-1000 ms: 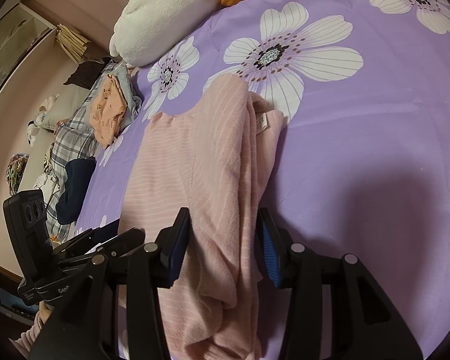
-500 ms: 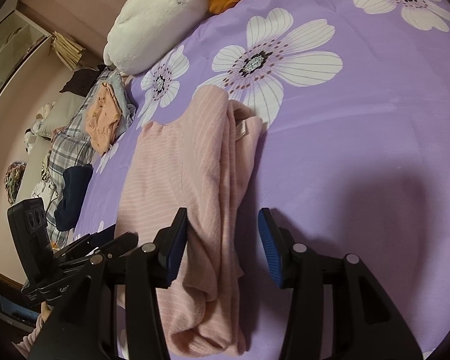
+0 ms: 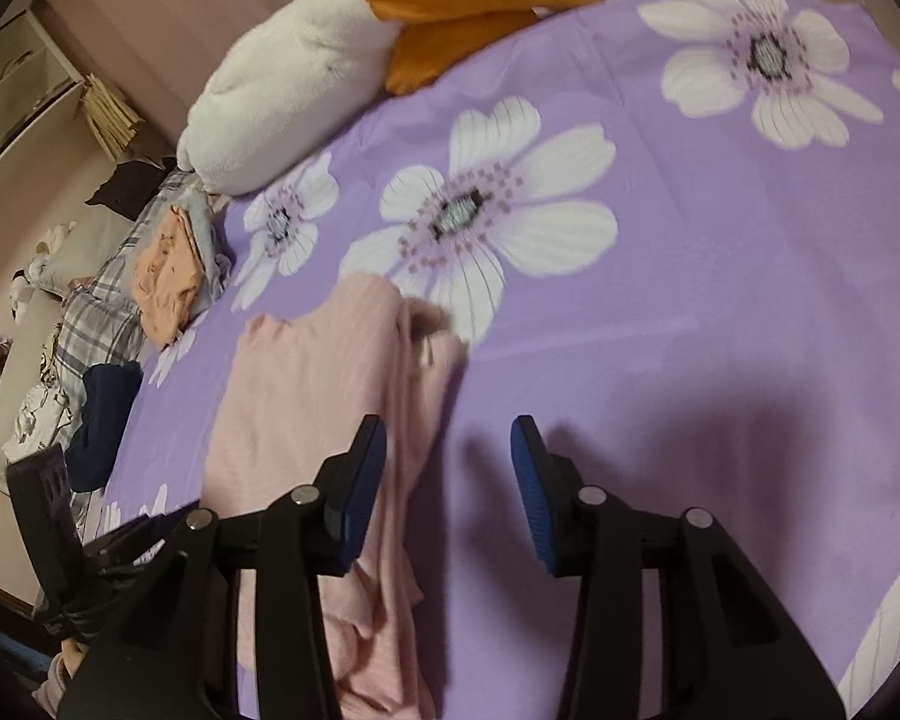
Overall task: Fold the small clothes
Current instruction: 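Withdraw the open right gripper and lift the left gripper off the shirt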
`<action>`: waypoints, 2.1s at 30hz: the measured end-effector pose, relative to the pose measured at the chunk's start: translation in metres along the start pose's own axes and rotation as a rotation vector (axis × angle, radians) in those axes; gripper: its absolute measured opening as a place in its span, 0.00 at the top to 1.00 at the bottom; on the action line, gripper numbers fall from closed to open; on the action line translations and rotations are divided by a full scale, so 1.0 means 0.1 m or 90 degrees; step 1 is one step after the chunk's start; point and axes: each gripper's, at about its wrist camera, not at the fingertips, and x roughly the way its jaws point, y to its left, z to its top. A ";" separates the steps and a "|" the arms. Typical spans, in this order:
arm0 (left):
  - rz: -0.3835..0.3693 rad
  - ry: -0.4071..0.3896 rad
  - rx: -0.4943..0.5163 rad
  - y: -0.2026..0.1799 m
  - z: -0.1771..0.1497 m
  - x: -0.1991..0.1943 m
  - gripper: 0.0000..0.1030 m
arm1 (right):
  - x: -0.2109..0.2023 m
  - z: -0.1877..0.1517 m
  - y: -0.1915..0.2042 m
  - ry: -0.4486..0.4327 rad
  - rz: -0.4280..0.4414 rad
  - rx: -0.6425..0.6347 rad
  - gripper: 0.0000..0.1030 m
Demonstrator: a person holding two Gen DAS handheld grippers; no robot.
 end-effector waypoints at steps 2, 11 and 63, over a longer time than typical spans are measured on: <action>0.001 0.001 0.001 0.00 0.00 0.00 0.40 | 0.00 0.06 0.08 -0.009 0.018 -0.014 0.64; 0.003 0.004 0.004 -0.01 0.01 0.01 0.40 | 0.45 0.30 0.41 0.022 0.039 -0.054 0.74; 0.018 -0.003 0.023 -0.15 -0.40 -0.27 0.40 | -0.13 -0.78 0.46 0.070 0.041 -0.119 0.85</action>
